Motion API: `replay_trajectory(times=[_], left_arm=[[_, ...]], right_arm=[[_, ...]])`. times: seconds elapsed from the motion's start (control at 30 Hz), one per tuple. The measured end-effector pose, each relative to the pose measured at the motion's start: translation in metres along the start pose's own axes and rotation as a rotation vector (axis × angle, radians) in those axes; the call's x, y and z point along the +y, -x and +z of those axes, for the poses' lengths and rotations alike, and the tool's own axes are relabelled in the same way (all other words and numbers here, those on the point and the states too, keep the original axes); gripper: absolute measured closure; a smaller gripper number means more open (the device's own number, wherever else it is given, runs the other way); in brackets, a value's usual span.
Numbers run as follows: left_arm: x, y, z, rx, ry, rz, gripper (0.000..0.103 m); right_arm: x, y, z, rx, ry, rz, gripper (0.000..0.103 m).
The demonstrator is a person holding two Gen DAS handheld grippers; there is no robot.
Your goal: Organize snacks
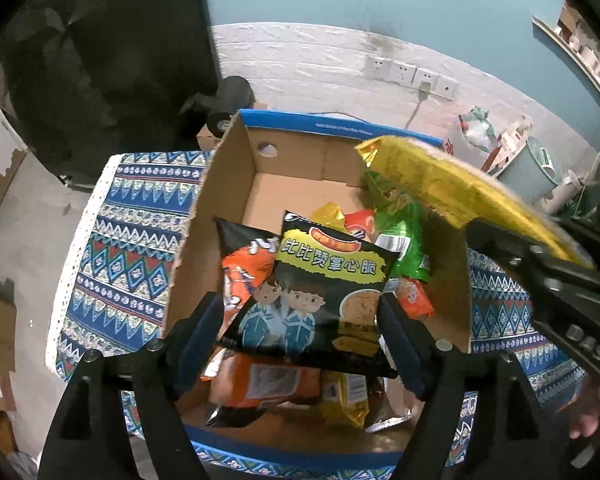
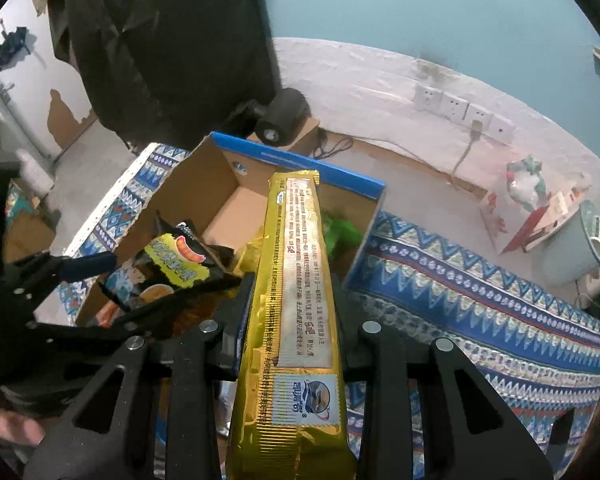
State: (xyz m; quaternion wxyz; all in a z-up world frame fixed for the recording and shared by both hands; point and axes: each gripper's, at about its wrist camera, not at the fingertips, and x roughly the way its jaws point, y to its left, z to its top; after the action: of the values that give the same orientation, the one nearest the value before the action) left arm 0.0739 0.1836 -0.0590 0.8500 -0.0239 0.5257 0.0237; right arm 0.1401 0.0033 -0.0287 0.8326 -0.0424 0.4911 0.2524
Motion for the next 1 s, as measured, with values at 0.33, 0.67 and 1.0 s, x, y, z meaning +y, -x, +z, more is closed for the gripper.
replay_trajectory(times=[0.33, 0.67, 1.0], left_arm=[[0.017, 0.011, -0.004, -0.014, 0.041, -0.003, 0.023], [0.014, 0.025, -0.009, -0.017, 0.036, -0.01, 0.023], [0.002, 0.055, -0.017, -0.06, -0.005, -0.013, 0.022]], right_arm=[[0.012, -0.027, 0.005, 0.043, -0.036, 0.055, 0.072], [0.013, -0.006, 0.001, 0.021, -0.051, 0.081, 0.048], [0.013, 0.039, -0.017, -0.053, 0.023, -0.024, 0.029]])
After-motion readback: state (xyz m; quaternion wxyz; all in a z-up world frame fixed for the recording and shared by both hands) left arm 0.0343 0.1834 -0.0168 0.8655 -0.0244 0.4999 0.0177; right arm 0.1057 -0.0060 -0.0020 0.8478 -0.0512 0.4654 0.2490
